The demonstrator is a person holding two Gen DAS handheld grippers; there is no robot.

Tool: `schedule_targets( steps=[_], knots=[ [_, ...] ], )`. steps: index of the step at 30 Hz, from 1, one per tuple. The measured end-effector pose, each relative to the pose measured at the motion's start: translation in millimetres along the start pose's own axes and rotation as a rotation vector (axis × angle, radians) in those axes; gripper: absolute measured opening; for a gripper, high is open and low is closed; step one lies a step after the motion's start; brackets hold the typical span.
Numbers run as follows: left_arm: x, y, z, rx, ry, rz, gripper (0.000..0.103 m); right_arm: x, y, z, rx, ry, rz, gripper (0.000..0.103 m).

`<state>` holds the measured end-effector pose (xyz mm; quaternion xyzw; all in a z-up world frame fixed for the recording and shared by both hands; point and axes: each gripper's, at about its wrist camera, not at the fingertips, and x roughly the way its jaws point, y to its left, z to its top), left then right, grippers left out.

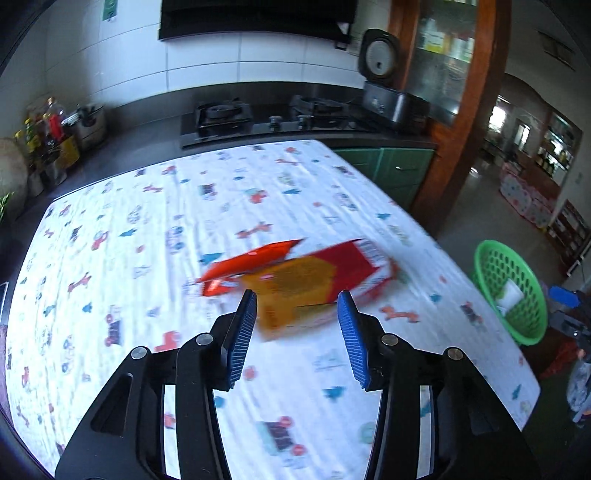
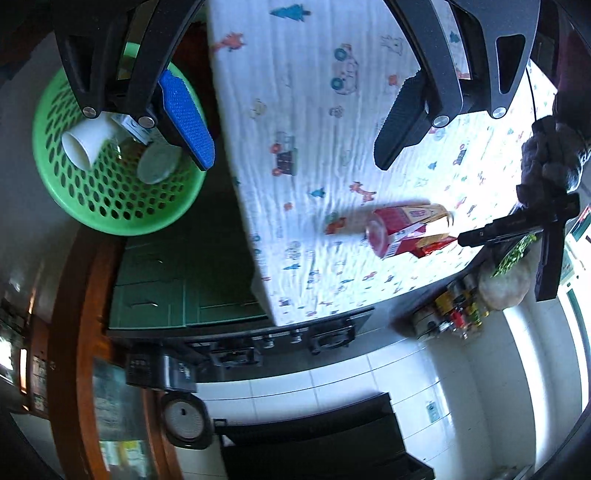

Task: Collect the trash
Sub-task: 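Move both tools back to the table toward the drink bottle and wrapper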

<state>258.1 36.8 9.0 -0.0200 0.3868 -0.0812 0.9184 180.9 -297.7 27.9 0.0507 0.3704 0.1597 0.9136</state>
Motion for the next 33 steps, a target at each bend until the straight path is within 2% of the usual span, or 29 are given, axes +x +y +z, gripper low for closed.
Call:
schedule_targets(
  steps=[2, 7, 14, 20, 26, 28, 33],
  knots=[
    [5, 22, -1, -0.007, 0.007, 0.025, 0.046, 6, 10, 4, -0.023, 0.006, 0.008, 0.085],
    [20, 54, -2, 0.002, 0.044, 0.017, 0.044, 23, 26, 15, -0.048, 0.026, 0.041, 0.085],
    [40, 67, 2, 0.064, 0.047, -0.021, 0.043, 54, 48, 28, -0.093, 0.077, 0.059, 0.085],
    [55, 67, 6, 0.126, 0.048, -0.061, 0.036, 75, 64, 42, -0.139, 0.101, 0.076, 0.085],
    [66, 70, 10, 0.167, 0.042, -0.109, 0.021, 94, 85, 55, -0.231, 0.131, 0.097, 0.085],
    [68, 70, 10, 0.177, 0.042, -0.122, 0.007, 102, 92, 59, -0.274, 0.145, 0.109, 0.085],
    [64, 79, 7, 0.123, 0.014, -0.133, 0.0, 123, 114, 69, -0.399, 0.182, 0.156, 0.089]
  ],
)
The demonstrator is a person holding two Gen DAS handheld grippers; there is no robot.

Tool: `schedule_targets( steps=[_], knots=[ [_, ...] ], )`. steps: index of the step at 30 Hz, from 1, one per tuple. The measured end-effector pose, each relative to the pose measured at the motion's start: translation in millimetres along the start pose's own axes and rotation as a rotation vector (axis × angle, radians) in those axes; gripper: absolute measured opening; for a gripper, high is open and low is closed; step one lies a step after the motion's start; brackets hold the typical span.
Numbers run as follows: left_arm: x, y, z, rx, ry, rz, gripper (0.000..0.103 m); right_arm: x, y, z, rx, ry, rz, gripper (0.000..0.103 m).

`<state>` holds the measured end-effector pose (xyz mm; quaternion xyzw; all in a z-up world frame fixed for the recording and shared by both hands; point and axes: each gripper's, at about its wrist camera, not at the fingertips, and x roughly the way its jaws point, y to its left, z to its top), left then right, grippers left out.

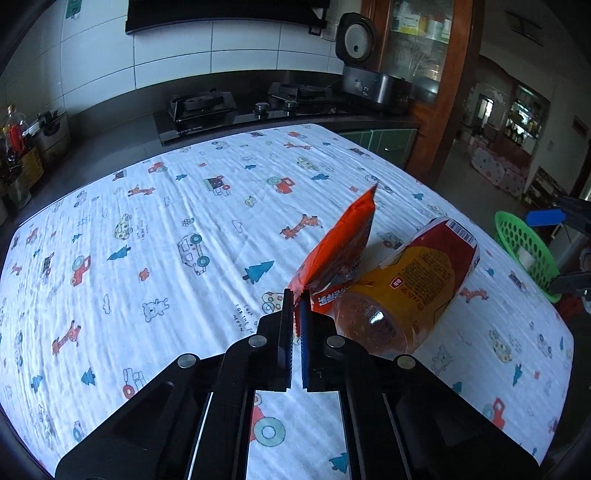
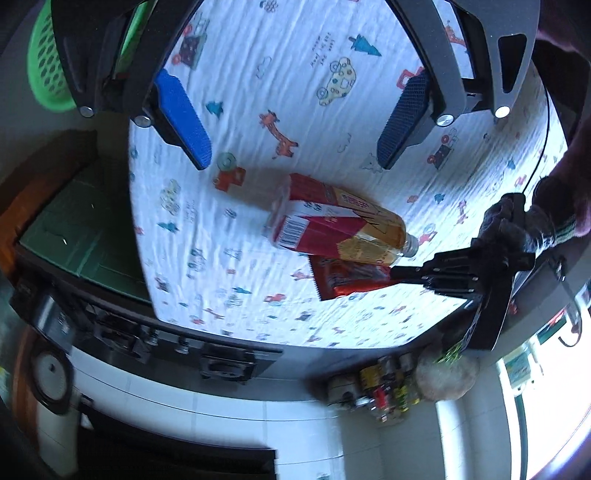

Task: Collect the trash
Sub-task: 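Move both tools back to the table toward the drink bottle and wrapper, then grasp the red-and-yellow drink bottle with the right tool while the left tool grasps the red wrapper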

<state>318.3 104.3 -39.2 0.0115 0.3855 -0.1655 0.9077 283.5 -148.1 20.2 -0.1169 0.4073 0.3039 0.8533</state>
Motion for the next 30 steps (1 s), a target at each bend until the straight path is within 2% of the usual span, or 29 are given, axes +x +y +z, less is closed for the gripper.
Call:
schedule_targets(
  steps=[5, 10, 14, 21, 24, 30],
  knots=[
    [-7, 7, -3, -0.028, -0.01, 0.052, 0.0, 26, 15, 23, -0.14, 0.056, 0.04, 0.09],
    [-22, 14, 0, -0.045, -0.041, 0.072, 0.0, 55, 36, 45, -0.318, 0.103, 0.057, 0.09],
    [-30, 21, 1, -0.057, -0.048, 0.086, 0.0, 78, 53, 60, -0.438, 0.15, 0.103, 0.09],
    [-41, 32, -3, -0.064, -0.055, 0.111, 0.0, 118, 74, 67, -0.626, 0.249, 0.128, 0.09],
    [-43, 35, -4, -0.071, -0.059, 0.118, 0.0, 134, 79, 68, -0.67, 0.3, 0.156, 0.091],
    [-41, 40, -10, -0.077, -0.048, 0.131, 0.0, 157, 86, 61, -0.746, 0.361, 0.142, 0.091]
  ],
)
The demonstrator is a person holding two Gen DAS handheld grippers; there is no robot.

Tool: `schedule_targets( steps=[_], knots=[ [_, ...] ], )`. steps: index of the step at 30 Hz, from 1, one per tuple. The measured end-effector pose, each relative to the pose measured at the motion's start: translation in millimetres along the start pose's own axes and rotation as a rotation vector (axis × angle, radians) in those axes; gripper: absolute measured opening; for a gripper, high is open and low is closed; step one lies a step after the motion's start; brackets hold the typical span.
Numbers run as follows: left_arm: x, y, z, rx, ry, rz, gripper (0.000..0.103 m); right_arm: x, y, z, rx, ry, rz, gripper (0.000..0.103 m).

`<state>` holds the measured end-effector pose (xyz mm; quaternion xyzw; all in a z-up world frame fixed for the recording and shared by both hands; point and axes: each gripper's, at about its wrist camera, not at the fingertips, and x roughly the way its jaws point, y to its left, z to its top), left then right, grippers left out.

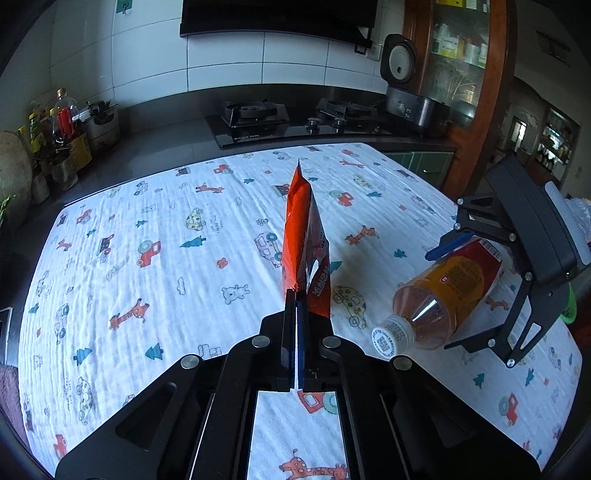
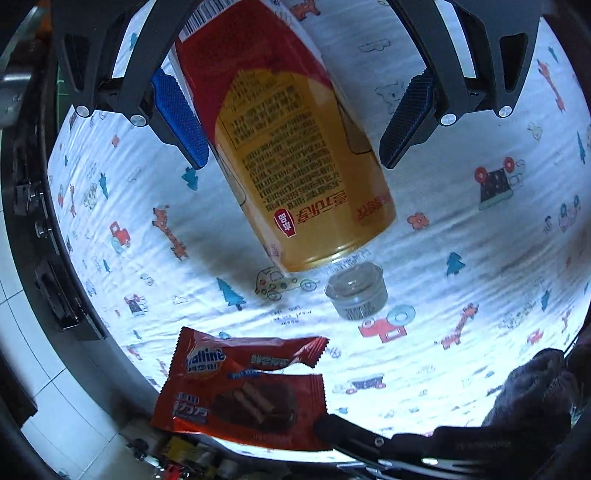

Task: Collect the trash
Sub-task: 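Grasp the red-and-yellow drink bottle with the right tool while the left tool grasps the red wrapper, then carry the bottle and the red wrapper over the green basket with both tools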

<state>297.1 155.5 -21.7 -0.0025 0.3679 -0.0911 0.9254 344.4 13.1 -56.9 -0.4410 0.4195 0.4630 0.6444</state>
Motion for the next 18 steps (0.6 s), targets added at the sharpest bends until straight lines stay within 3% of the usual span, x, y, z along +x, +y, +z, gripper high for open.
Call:
schedule_targets(
  steps=[3, 8, 18],
  knots=[
    [-1, 3, -1, -0.013, 0.0, 0.0, 0.0, 0, -1, 0, 0.002, 0.0, -0.013, 0.083],
    [-7, 1, -2, -0.018, -0.008, -0.007, 0.0, -3, 5, -4, 0.025, 0.001, -0.03, 0.081],
    [-24, -30, 3, 0.019, -0.038, -0.048, 0.0, -32, 13, -43, 0.319, -0.09, 0.04, 0.078]
  ],
)
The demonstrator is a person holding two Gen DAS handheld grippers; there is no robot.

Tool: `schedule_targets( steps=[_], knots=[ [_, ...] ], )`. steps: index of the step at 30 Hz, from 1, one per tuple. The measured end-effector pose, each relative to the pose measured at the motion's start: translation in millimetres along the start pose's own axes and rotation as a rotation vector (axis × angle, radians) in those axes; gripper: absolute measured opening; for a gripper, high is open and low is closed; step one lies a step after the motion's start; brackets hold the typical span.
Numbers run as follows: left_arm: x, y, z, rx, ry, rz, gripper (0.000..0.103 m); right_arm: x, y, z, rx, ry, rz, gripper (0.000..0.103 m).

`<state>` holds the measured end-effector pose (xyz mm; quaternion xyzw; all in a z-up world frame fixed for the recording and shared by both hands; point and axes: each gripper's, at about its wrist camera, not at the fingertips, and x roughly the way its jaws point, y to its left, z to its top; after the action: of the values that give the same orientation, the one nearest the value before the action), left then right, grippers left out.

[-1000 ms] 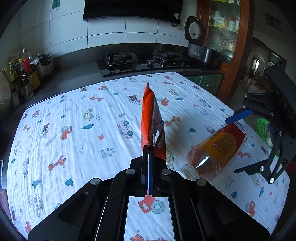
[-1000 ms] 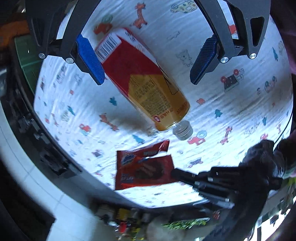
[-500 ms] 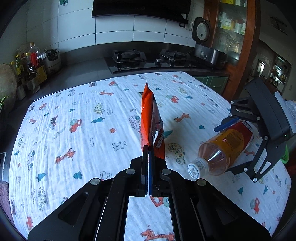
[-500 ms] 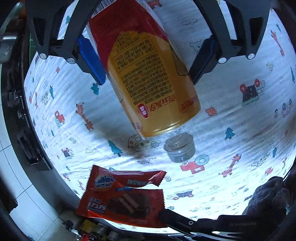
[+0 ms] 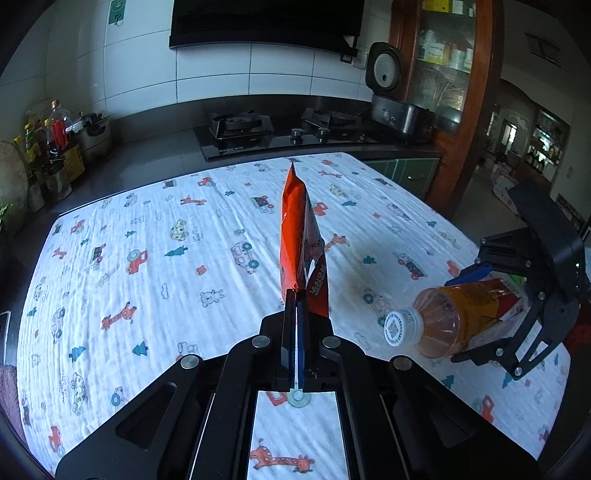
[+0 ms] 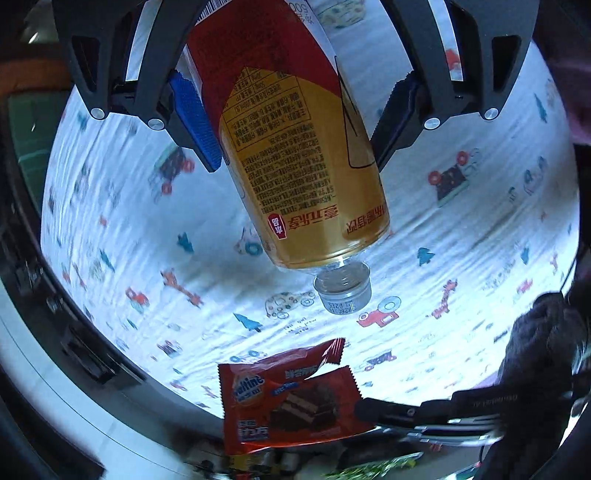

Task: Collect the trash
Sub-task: 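Carry the bottle and the red wrapper over the green basket with both tools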

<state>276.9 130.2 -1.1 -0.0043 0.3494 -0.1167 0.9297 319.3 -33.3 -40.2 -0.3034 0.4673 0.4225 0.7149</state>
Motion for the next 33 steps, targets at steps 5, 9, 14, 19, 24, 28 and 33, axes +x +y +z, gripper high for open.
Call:
schedule_targets(
  steps=[5, 9, 14, 19, 24, 28, 33],
  knots=[
    [-5, -27, 4, 0.027, -0.014, -0.042, 0.0, -21, 3, -36, 0.142, -0.035, 0.005, 0.078],
    [-10, -54, 6, 0.055, -0.024, -0.078, 0.0, -43, 5, -67, 0.249, -0.08, -0.004, 0.078],
    [-11, -95, 9, 0.091, -0.03, -0.145, 0.0, -72, -3, -105, 0.39, -0.169, -0.042, 0.078],
    [-3, -141, 12, 0.147, -0.017, -0.193, 0.0, -105, -22, -160, 0.524, -0.228, -0.096, 0.078],
    [6, -195, 18, 0.19, -0.014, -0.257, 0.0, -138, -61, -230, 0.668, -0.249, -0.195, 0.078],
    [15, -235, 20, 0.225, -0.004, -0.306, 0.0, -156, -91, -283, 0.775, -0.25, -0.268, 0.078],
    [26, -279, 21, 0.261, 0.01, -0.353, 0.0, -161, -117, -338, 0.872, -0.235, -0.339, 0.078]
  ],
)
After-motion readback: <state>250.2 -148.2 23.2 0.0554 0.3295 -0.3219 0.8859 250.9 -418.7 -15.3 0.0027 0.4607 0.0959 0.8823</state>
